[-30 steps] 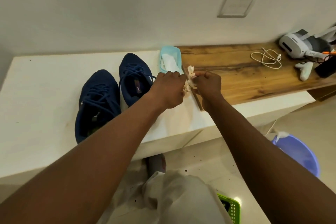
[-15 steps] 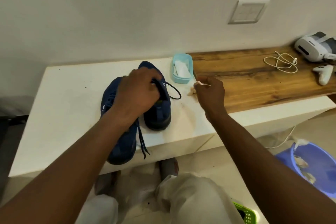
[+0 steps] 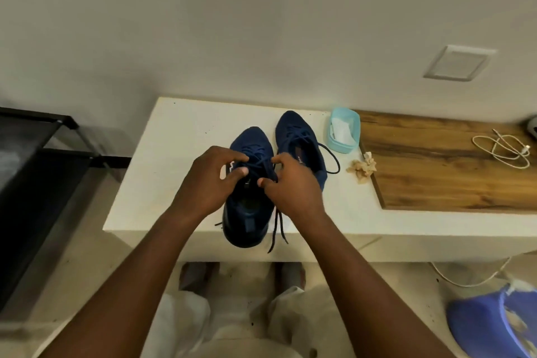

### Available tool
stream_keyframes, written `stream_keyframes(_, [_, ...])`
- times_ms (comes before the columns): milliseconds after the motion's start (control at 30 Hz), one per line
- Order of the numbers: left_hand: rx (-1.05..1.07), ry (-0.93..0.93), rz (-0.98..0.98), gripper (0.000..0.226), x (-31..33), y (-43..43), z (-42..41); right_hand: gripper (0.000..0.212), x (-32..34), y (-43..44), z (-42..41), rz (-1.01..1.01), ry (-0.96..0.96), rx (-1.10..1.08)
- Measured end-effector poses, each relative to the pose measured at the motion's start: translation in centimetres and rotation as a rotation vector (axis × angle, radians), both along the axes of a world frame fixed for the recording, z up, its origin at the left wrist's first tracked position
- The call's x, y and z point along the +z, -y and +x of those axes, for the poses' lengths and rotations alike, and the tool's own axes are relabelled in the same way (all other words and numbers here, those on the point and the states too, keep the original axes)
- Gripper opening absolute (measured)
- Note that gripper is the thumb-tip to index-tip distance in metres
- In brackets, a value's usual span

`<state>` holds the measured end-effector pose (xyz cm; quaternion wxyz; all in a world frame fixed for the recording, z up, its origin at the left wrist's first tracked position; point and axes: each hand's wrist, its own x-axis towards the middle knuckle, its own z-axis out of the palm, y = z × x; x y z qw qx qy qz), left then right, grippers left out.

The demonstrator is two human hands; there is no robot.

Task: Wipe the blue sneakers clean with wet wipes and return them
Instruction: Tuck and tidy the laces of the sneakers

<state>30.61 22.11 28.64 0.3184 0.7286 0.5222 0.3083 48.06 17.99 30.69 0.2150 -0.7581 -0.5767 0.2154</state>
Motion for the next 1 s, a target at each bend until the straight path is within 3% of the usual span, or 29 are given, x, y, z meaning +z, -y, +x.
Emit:
stream_keyframes(133, [0.025, 0.097, 0.059, 0.013, 0.1, -1.0, -0.2, 0.027, 2.8, -0.8, 0.4, 0.100, -0.206, -0.135])
stream_keyframes(233, [0.036, 0.313, -0.123, 0.012, 0.5, -1.8, -0.2, 0.022, 4.7, -1.8, 0.1, 0.030, -0.712, -0.216])
stream_keyframes(267, [0.062, 0.419, -0.212, 0.012, 0.6, -2.1, 0.0, 0.020, 4.9, -2.1, 0.2, 0.008, -0.764, -0.227])
stream_keyframes(300, [0.094, 0.508, -0.290, 0.013, 0.7, -2.5, 0.2, 0.018, 4.7, -2.3, 0.4, 0.011, -0.682, -0.219])
stream_keyframes(433, [0.115, 0.772, -0.465, 0.022, 0.4, -4.0, 0.5, 0.025, 2.4, -2.7, 1.7, -0.051, -0.053, -0.021])
stream_keyframes(500, [0.096, 0.914, -0.533, 0.025, 0.5, -4.4, 0.6, 0.034, 1.8, -3.2, 1.9, -0.117, 0.031, 0.056])
stream_keyframes(633, [0.088, 0.936, -0.471, 0.026, 1.0, -4.3, 0.5, 0.039, 2.4, -3.7, 2.1, -0.282, 0.005, 0.153])
stream_keyframes(800, [0.152, 0.828, -0.360, 0.025, 1.6, -3.9, 0.9, 0.023, 4.5, -2.6, 2.5, -0.238, -0.387, 0.152])
stream_keyframes(900, [0.193, 0.689, -0.253, 0.021, 1.8, -3.9, 1.0, 0.011, 5.9, -2.0, 2.2, -0.028, -0.678, 0.094])
stream_keyframes(1000, [0.266, 0.618, -0.168, 0.009, 2.2, -3.8, 1.1, 0.013, 6.4, -1.9, 2.1, 0.165, -1.039, -0.058])
